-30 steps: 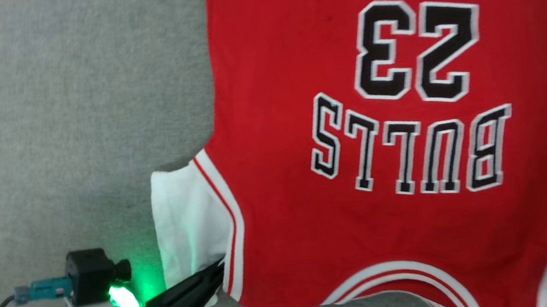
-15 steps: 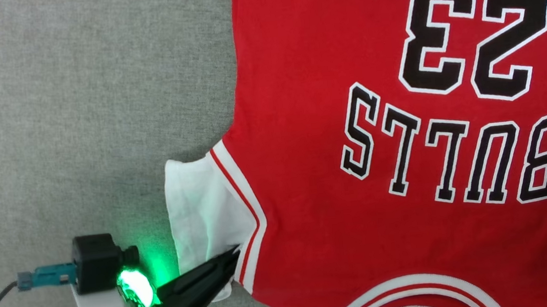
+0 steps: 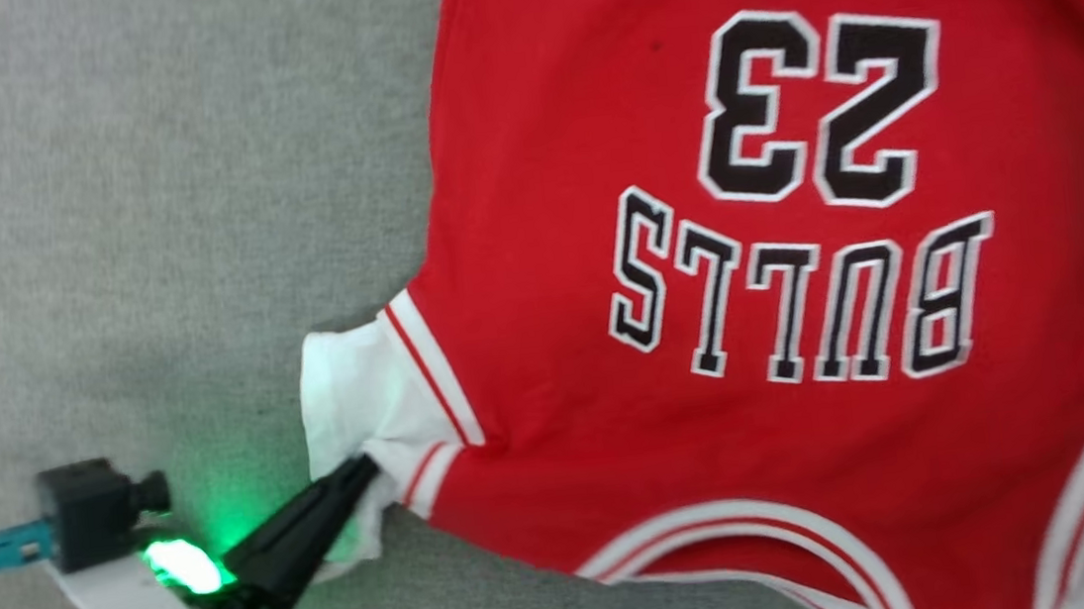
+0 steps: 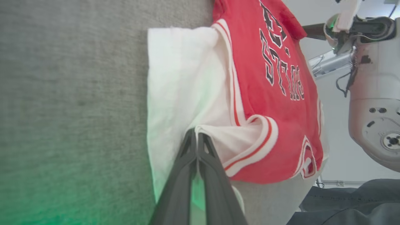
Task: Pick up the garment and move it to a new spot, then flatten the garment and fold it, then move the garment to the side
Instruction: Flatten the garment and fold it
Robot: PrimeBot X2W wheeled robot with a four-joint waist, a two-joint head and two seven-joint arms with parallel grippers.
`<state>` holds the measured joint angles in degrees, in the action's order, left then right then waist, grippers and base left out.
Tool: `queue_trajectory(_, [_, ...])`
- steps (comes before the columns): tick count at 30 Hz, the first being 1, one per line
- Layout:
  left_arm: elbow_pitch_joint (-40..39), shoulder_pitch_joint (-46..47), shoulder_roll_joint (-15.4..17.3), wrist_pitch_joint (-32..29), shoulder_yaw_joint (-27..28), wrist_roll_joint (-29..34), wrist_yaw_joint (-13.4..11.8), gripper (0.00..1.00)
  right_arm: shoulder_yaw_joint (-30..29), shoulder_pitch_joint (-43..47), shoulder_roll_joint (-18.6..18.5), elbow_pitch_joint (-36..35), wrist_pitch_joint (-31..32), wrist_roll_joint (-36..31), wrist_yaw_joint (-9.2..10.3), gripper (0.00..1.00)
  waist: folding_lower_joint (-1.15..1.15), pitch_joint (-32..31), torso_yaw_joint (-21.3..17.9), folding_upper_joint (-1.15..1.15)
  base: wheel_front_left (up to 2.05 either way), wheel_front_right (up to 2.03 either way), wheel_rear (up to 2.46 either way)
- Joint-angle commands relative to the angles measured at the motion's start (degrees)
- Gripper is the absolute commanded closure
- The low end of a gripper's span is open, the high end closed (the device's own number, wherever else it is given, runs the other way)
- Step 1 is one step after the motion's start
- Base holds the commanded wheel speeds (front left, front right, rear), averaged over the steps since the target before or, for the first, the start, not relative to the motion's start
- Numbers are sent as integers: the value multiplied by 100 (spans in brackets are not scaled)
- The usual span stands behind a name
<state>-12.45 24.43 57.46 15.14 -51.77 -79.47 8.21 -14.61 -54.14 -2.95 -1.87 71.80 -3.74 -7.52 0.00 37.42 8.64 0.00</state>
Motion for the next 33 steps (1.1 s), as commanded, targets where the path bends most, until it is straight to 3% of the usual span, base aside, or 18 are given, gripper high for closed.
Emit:
queue_trajectory(1, [181,-222,79,-7,177,-5,-116,100,70,414,-3,-321,182,171,6,100,0,-493,-394,0,0,0,0])
queue_trajectory(10, [96,-997,76,-7,800,84,-79,100,206,2801,-276,-2432,1150,1325,5,100,0,-1061,-764,0,0,0,0])
queue_trajectory(16, [58,-1266,97,-7,1066,132,-79,100,183,4384,-198,-3244,1155,1781,6,100,0,-1217,-955,0,0,0,0])
queue_trajectory(25, [81,-1344,91,-7,1274,183,-79,100,715,6364,-5,-3286,340,2055,5,100,0,-1274,-1104,0,0,0,0])
queue_trajectory(32, [112,-1430,35,-7,1320,206,-79,100,1173,6757,12,-2610,-635,2028,5,100,0,-1345,-1205,0,0,0,0])
queue_trajectory(33, [110,-1442,36,-7,1316,207,-79,100,1170,6697,10,-2566,-815,2040,5,60,0,-1359,-1216,0,0,0,0])
